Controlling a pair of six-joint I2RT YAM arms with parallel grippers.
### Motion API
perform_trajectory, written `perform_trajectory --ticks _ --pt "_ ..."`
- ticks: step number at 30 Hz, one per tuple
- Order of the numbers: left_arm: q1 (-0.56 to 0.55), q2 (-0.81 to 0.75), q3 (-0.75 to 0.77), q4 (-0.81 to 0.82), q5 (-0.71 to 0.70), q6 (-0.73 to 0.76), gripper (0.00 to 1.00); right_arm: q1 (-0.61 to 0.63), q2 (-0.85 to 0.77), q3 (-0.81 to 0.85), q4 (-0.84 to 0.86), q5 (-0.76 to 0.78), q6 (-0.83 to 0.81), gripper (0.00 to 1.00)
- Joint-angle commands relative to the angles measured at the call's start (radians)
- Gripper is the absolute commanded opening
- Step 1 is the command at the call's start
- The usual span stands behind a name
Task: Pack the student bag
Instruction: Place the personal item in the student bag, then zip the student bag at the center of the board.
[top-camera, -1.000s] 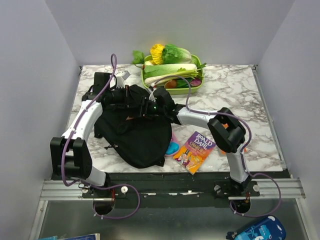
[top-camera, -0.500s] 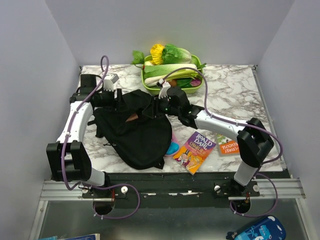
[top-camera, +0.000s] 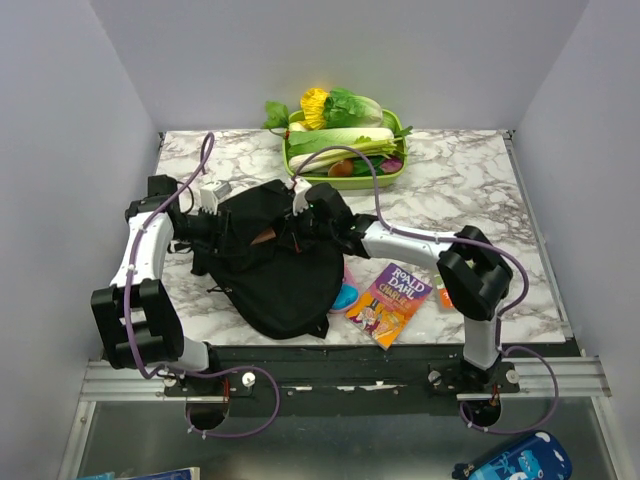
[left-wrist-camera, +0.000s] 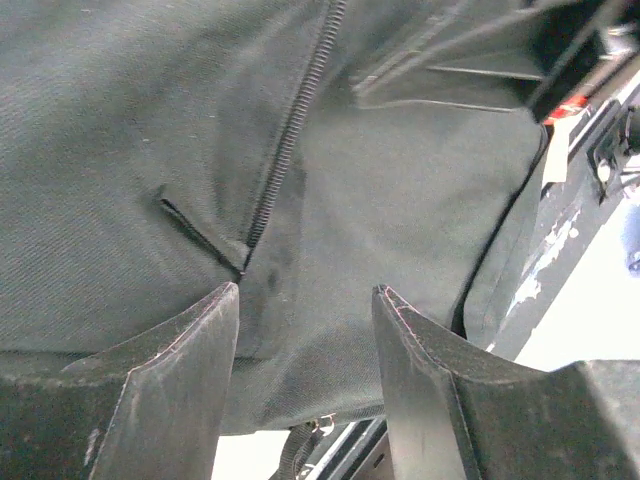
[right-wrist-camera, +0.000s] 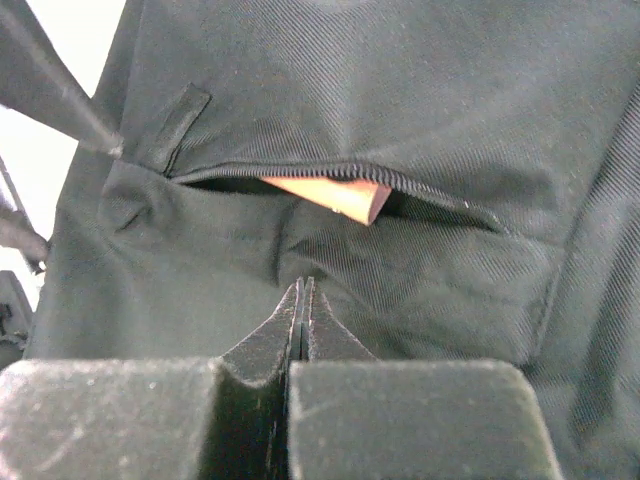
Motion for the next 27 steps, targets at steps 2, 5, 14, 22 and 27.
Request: perform_trajectory --ticks 2,5,14,22,27 --pt "-0.021 -0.041 -0.044 -0.017 0.081 0.12 0.63 0.037 0.091 0.114 0.0 0.091 -0.057 0.01" --pt "-0.037 -0.063 -0.094 0.075 0.032 0.095 0.62 0.046 0.134 0.139 0.025 0.125 -0.061 0.01" --pt "-0.054 -0.12 -0.15 0.16 -0.055 0.097 0.62 0.075 0.266 0.265 -0.043 0.237 -0.138 0.01" --pt "-0.054 -0.11 -0.127 0.127 -0.062 0.126 0.61 0.077 0.13 0.043 0.17 0.309 -0.167 0.01" --pt "-0.054 -0.097 -0.135 0.14 -0.071 0.123 0.6 0.081 0.137 0.042 0.167 0.321 -0.173 0.01"
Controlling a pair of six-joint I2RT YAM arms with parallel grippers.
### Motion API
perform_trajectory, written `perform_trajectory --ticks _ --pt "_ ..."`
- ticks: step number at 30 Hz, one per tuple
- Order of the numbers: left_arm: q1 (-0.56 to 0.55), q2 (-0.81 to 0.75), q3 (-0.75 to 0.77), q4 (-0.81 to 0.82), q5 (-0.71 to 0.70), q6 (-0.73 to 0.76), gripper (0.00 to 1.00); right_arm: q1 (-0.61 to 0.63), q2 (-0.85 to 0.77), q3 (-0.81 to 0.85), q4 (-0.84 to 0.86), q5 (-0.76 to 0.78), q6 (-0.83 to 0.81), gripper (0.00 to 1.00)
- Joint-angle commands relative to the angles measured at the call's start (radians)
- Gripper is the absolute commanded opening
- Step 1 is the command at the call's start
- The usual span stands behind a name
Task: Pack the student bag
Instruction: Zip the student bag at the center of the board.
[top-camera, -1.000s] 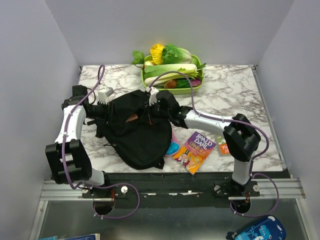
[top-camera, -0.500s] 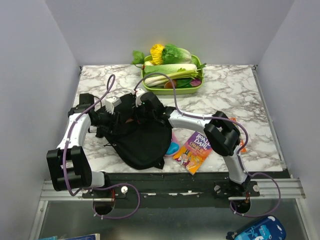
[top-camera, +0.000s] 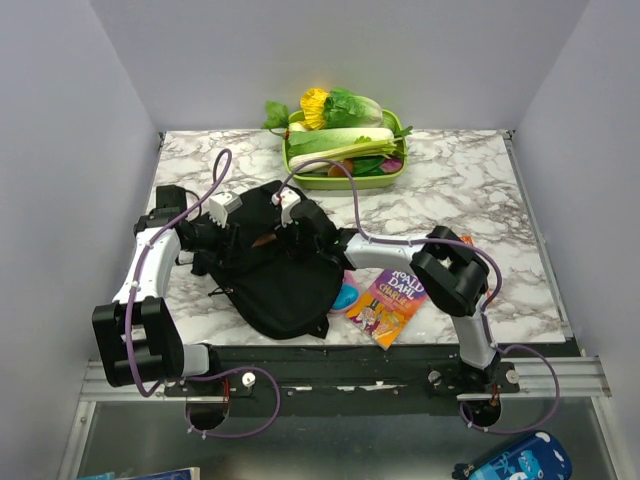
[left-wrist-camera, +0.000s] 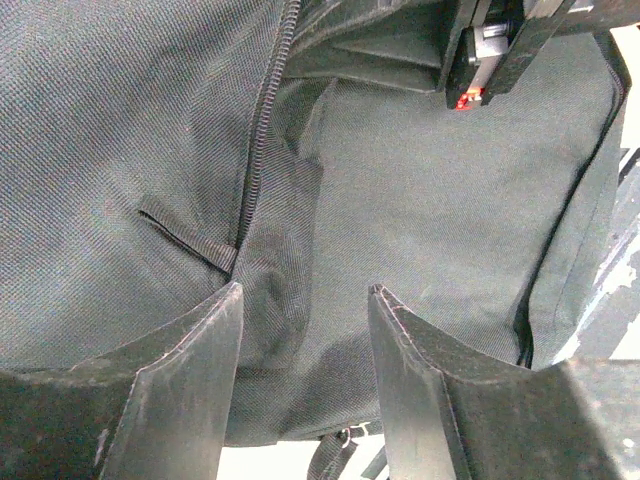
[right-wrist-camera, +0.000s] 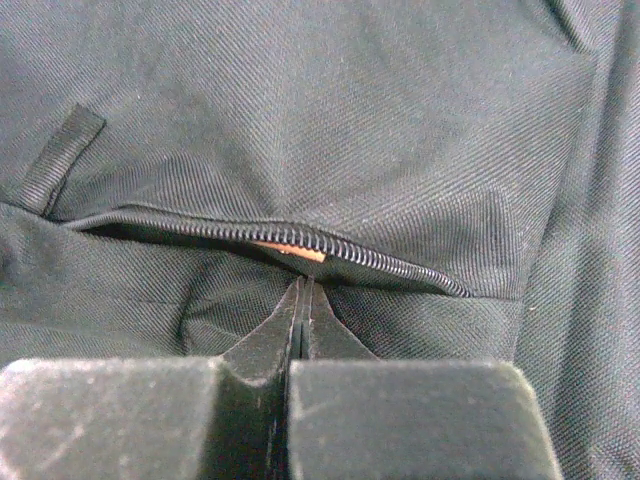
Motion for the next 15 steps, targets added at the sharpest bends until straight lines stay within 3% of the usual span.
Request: perform_trajectory --ticks 1,6,9,13,15 --pt "0.0 0.002 0.012 0.008 -0.015 0.029 0.6 0.008 -0.002 0.035 0.031 0.054 -0.024 0.01" --pt "0.009 -0.019 0.068 -0.025 -0.035 0.032 0.6 0.013 -0.001 0.067 0.045 0.077 -0.009 0.01" --pt "0.064 -0.01 0.124 -0.068 -0.038 0.057 0.6 0.027 -0.134 -0.009 0.114 0.072 -0.03 0.01" --pt "0.185 0.028 0.153 -0.068 -0.006 0.025 0.61 0.033 -0.274 -0.08 0.12 0.017 -0.06 0.25" --pt "0.233 0.054 0.147 -0.053 0.005 0.003 0.61 0.033 -0.277 -0.025 0.068 -0.018 -0.063 0.34"
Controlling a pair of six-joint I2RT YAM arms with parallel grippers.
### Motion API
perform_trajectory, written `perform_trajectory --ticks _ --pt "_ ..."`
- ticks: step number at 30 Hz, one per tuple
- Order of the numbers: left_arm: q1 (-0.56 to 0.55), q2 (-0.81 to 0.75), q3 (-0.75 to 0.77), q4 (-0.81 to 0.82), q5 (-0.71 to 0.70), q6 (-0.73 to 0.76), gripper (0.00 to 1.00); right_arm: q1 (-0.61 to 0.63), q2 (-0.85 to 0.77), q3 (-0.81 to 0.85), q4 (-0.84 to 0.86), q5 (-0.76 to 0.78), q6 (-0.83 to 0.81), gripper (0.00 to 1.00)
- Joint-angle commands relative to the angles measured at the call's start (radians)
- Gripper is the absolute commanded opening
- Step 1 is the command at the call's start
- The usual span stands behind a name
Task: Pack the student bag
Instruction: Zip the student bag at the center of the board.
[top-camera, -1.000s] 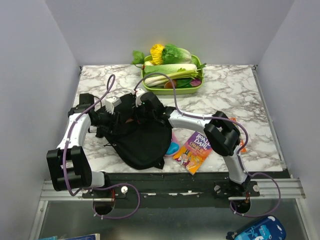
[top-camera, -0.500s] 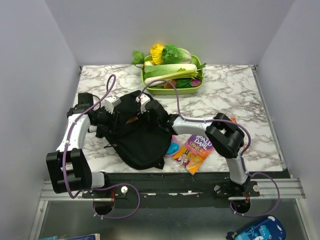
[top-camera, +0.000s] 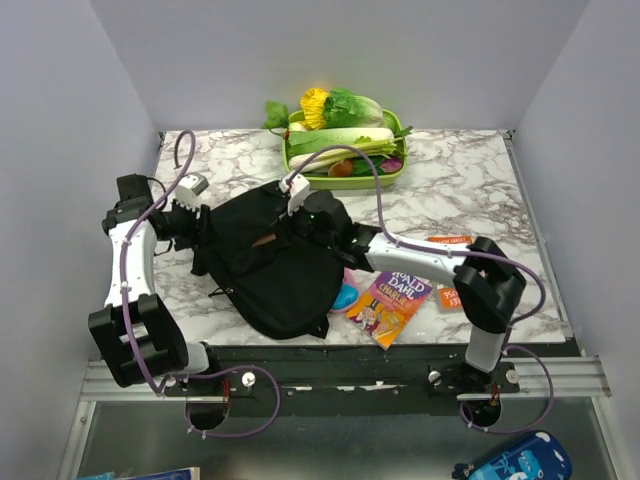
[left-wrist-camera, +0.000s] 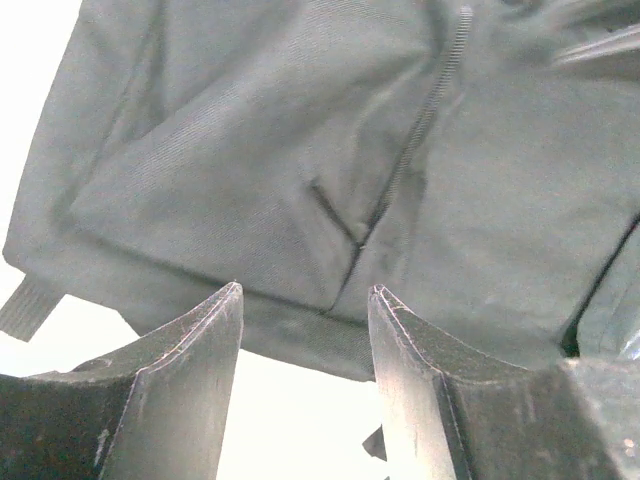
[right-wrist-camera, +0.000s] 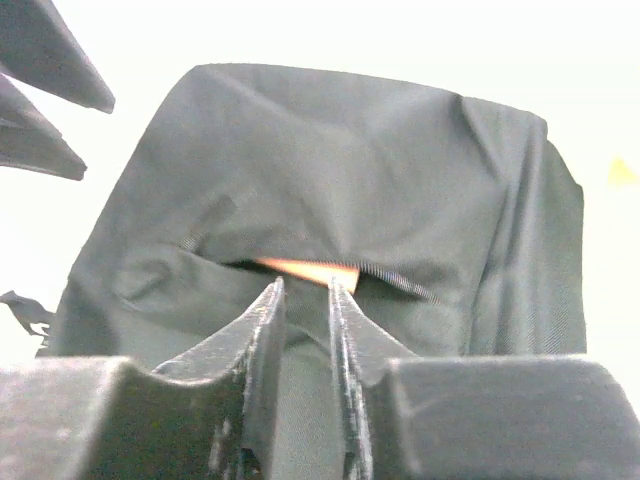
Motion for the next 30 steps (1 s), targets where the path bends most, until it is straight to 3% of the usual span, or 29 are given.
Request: perform_trajectory --ticks 1,8,13,19,23,27,30 --pt "0.088 0.048 0.007 -0.009 0.023 -0.024 0.61 0.012 -0.055 0.079 -0.05 -0.066 -0.035 0.39" --pt "0.098 0.021 -0.112 0.02 0.025 -0.067 0.59 0.026 0.173 0.393 -0.307 -0.215 -0.058 0.48" --pt "0.108 0.03 -0.105 -0.003 0.045 -0.046 0.57 0.028 0.283 0.56 -0.408 -0.312 -0.05 0.51" --pt "0.115 0.113 -0.074 -0.032 0.049 -0.04 0.56 0.037 0.381 0.671 -0.506 -0.312 -0.044 0.54" --pt "0.115 0.148 -0.073 0.018 0.008 -0.136 0.58 0.038 0.435 0.736 -0.537 -0.319 -0.026 0.55" --pt "0.115 0.168 -0.063 0.035 -0.009 -0.198 0.68 0.044 0.481 0.794 -0.56 -0.315 -0.016 0.55" --pt "0.115 0.166 -0.073 0.069 -0.015 -0.21 0.69 0.047 0.499 0.805 -0.576 -0.299 -0.01 0.55"
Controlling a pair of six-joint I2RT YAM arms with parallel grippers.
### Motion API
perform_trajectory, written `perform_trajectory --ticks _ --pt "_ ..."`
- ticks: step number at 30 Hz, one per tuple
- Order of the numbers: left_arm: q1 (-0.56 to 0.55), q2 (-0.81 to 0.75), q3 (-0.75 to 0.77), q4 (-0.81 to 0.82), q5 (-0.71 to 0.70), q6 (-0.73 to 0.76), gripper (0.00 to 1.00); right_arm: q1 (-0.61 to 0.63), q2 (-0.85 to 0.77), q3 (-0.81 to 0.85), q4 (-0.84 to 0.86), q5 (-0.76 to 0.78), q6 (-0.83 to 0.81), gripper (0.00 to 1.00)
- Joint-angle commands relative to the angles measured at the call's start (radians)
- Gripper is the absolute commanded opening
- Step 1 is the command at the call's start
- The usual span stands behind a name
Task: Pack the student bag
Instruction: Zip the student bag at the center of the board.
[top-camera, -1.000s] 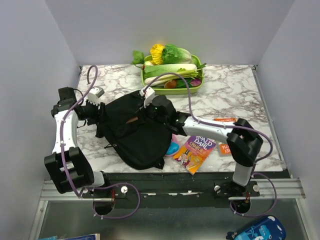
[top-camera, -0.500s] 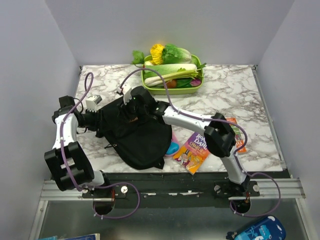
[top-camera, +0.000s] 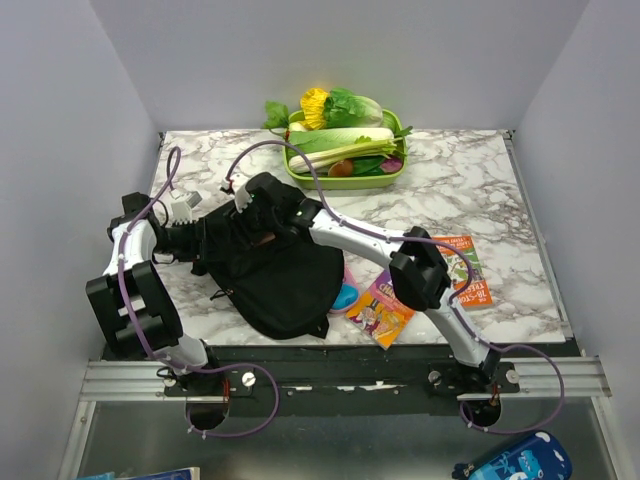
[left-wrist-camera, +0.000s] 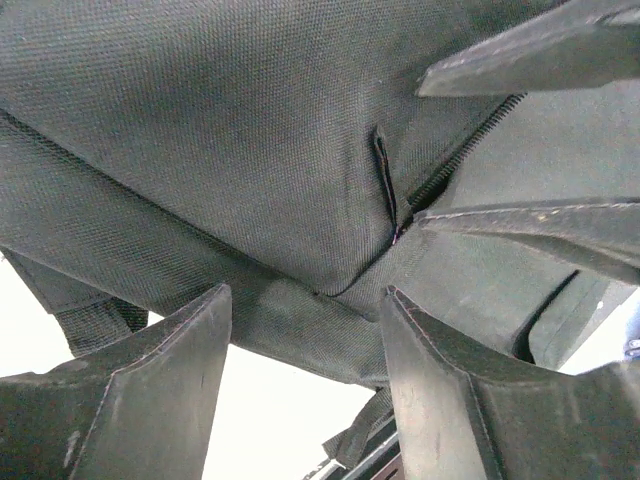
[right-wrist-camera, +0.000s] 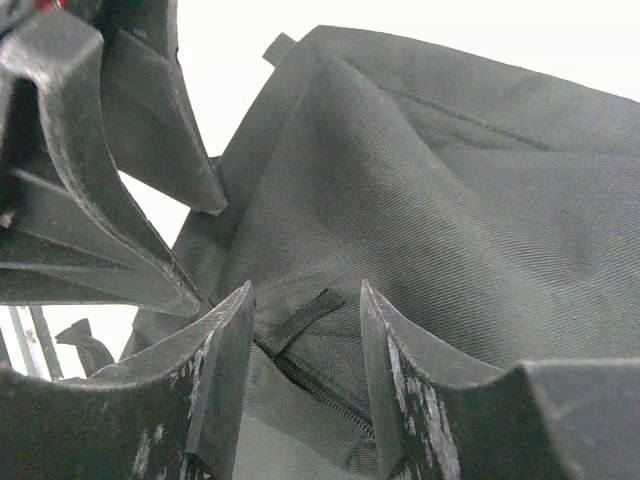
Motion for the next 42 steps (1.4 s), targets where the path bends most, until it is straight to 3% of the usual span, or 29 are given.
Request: perform_trajectory --ticks 1,10,19,22,26,32,39,41,42 --pt "0.005 0.005 0.02 0.053 -0.021 -0.048 0.69 0.017 0.053 0.036 -0.066 -0.006 0.016 0.55" --pt "-0.049 -0.015 -0.015 0.081 -0.06 0.034 0.49 0.026 0.093 0.062 -0.099 0.007 0.034 0.53" --pt "-0.11 -0.042 -0.029 0.077 -0.038 0.076 0.4 0.025 0.111 0.092 -0.074 0.004 0.066 0.39" --pt "-0.112 -0.042 -0.025 0.067 -0.029 0.087 0.4 0.026 0.123 0.099 -0.076 0.005 0.074 0.27" --pt "-0.112 -0.056 -0.011 0.034 0.007 0.088 0.41 0.026 0.1 0.068 -0.071 0.042 0.069 0.01" --pt "-0.115 -0.073 0.029 -0.031 0.06 0.111 0.44 0.006 0.031 0.01 -0.03 0.073 0.077 0.01" --pt "-0.115 -0.087 0.009 -0.06 0.023 0.168 0.27 -0.046 -0.053 -0.098 0.021 0.1 0.1 0.01" --pt "-0.115 -0.09 0.018 -0.083 0.029 0.165 0.28 -0.051 -0.076 -0.133 0.05 0.089 0.103 0.01" --pt "-0.115 -0.095 0.024 -0.086 0.035 0.153 0.36 -0.051 -0.078 -0.135 0.055 0.083 0.111 0.01"
